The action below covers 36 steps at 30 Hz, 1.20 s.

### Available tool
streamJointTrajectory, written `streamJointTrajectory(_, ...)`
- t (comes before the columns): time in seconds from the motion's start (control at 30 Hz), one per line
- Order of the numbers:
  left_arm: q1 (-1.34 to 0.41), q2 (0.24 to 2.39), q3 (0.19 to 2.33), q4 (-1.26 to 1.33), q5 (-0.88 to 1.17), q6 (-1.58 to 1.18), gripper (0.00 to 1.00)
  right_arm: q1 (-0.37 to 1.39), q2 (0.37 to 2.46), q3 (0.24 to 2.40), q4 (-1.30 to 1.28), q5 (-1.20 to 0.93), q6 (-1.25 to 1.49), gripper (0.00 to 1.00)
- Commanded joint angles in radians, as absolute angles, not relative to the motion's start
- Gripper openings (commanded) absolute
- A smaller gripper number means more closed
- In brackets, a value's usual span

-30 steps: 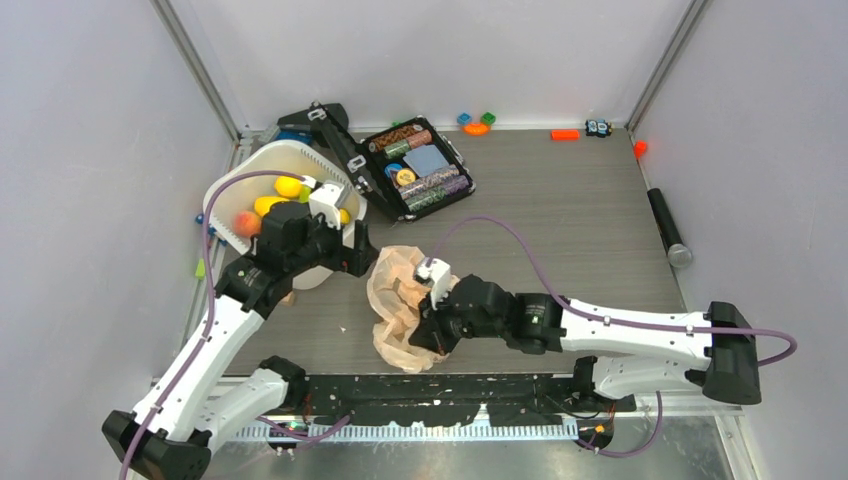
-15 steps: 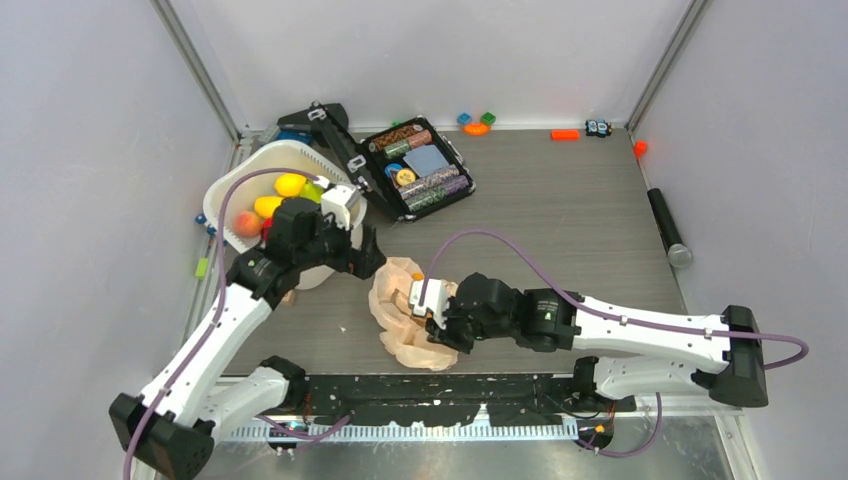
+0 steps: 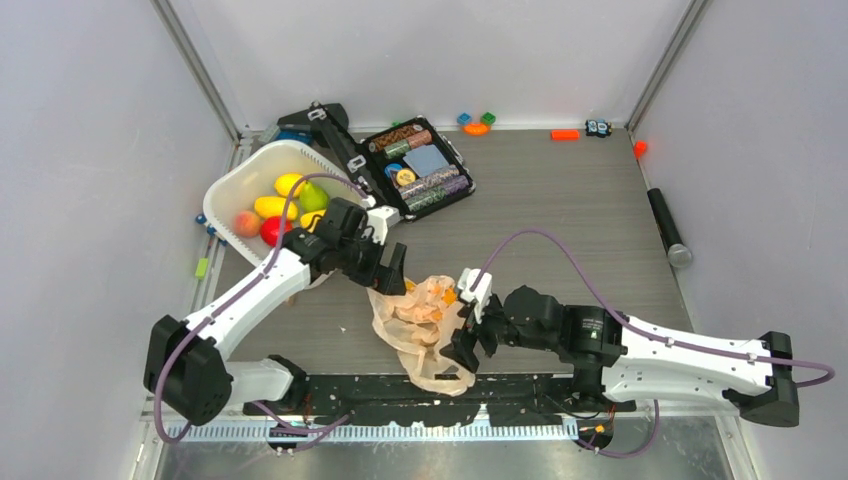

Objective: Place the fake fruits into the plastic bag and tie a complex knot
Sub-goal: Adjust the plastic bag at the center of the board, then pick up the plastic bag at the center of the board.

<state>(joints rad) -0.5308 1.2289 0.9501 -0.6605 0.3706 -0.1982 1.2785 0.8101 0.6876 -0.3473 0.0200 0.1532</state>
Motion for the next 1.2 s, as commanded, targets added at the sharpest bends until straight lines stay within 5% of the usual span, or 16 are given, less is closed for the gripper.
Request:
streamJointTrajectory(0.0,-0.54,1.268,1.0,-0.697,0.428,-0.228,0.89,1.248,0.784,0.707,-0.321,0.183,0.29,0.94)
streamJointTrajectory(0.17,-0.561,1.266,0.971,-0.687,0.428,-0.277,0.61,1.15,0.82,0.757,-0.473,0.284,0.466,0.95)
streamJointTrajectory(0.4,-0.565,1.139,0.844,-0.597,0.389,-0.376,0.46,1.144,0.923,0.798,-0.565,0.28,0.552,0.94)
streamJointTrajectory(0.87,-0.565,0.935,0.827,-0.608,0.385,-0.41,0.47,1.147,1.052,0.718,-0.494,0.152,0.596,0.79)
streamJointTrajectory(1.0,-0.563,0.889,0.899,-0.687,0.269,-0.337,0.61,1.147,1.099,0.726,-0.477,0.162,0.575,0.77)
streamJointTrajectory(1.07,-0.561,0.883,0.95,-0.721,0.202,-0.283,0.7,1.146,1.109,0.725,-0.462,0.188,0.561,0.68)
streamJointTrajectory(1.13,-0.549,0.887,0.997,-0.743,0.156,-0.241,0.79,1.146,1.118,0.733,-0.446,0.215,0.523,0.5)
streamJointTrajectory(1.17,-0.539,0.89,1.027,-0.748,0.149,-0.221,0.83,1.146,1.121,0.744,-0.432,0.23,0.501,0.31)
